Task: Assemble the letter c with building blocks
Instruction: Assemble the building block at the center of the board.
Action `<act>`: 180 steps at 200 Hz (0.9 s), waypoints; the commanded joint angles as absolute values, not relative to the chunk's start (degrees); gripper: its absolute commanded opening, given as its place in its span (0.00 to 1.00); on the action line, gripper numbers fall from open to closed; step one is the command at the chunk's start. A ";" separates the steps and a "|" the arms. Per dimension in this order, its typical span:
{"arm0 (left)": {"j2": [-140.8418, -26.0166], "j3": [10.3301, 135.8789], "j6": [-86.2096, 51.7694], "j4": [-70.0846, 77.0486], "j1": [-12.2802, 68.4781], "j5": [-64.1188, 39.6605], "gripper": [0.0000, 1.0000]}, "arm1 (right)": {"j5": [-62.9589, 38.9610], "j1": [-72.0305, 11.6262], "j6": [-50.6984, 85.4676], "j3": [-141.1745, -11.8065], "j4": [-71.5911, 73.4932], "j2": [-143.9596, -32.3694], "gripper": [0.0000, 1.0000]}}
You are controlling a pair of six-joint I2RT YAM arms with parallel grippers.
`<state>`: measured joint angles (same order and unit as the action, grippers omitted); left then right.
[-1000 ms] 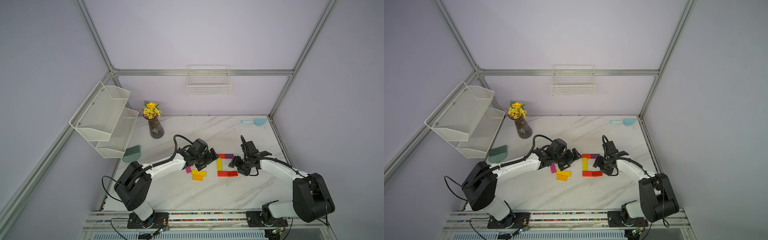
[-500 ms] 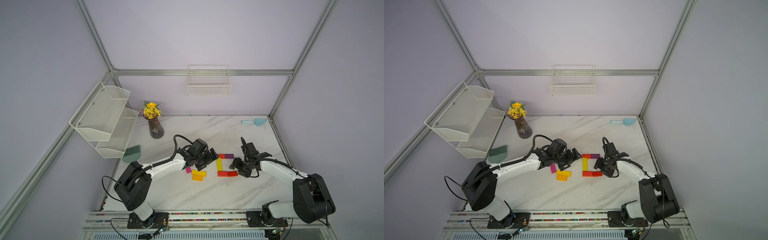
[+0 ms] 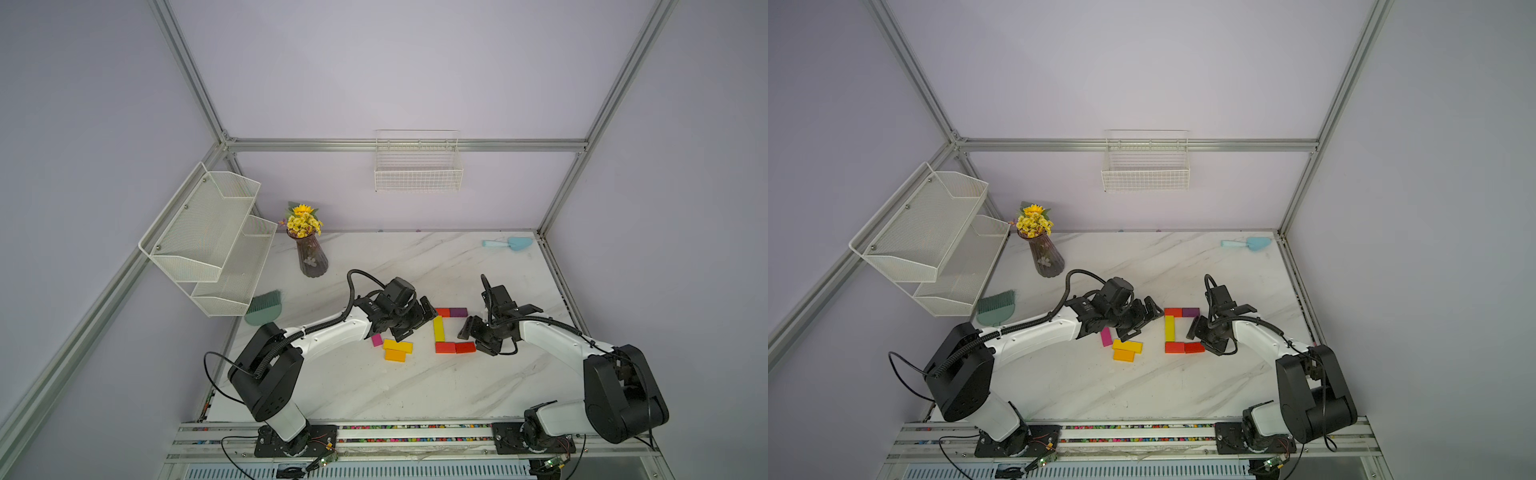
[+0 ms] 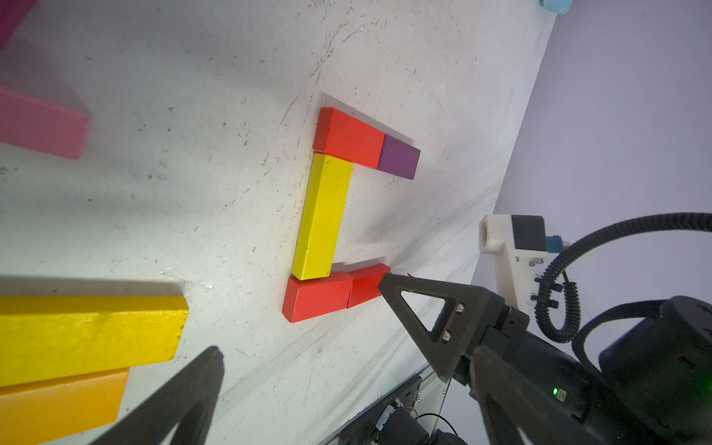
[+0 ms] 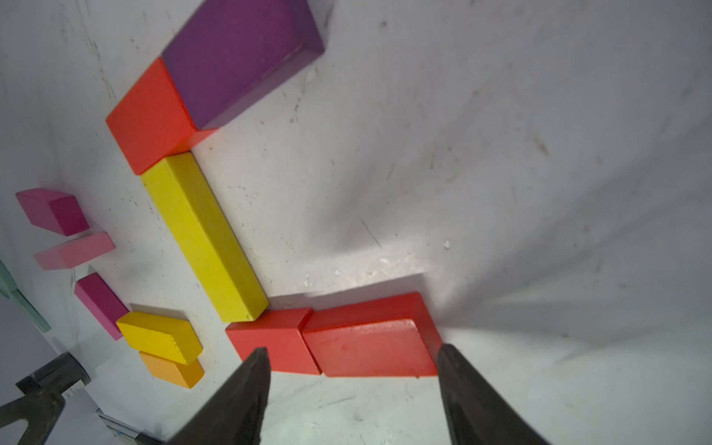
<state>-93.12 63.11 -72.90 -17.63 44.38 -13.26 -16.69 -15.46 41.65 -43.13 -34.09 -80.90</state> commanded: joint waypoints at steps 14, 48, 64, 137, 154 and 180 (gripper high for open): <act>-92.35 64.25 -72.95 -16.70 44.24 -13.75 1.00 | -18.43 -15.13 41.13 -42.73 -33.09 -81.56 0.71; -92.36 64.13 -72.91 -16.75 44.26 -13.80 1.00 | -18.74 -15.12 41.22 -42.71 -32.97 -81.24 0.70; -92.35 64.23 -72.95 -16.70 44.21 -13.82 1.00 | -18.59 -15.14 41.37 -42.62 -33.05 -80.93 0.70; -93.96 64.94 -73.51 -15.96 45.34 -14.11 1.00 | -16.92 -14.45 42.10 -42.71 -33.69 -79.46 0.71; -95.23 65.43 -74.02 -15.02 46.11 -14.05 1.00 | -17.34 -13.51 41.97 -42.44 -33.75 -79.03 0.71; -97.14 65.96 -75.43 -13.26 47.32 -13.44 1.00 | -18.92 -11.60 41.75 -42.28 -33.84 -78.75 0.71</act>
<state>-95.79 63.66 -73.49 -16.40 46.02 -13.28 -17.80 -13.26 41.50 -43.05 -33.93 -80.14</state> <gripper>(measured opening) 0.997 0.707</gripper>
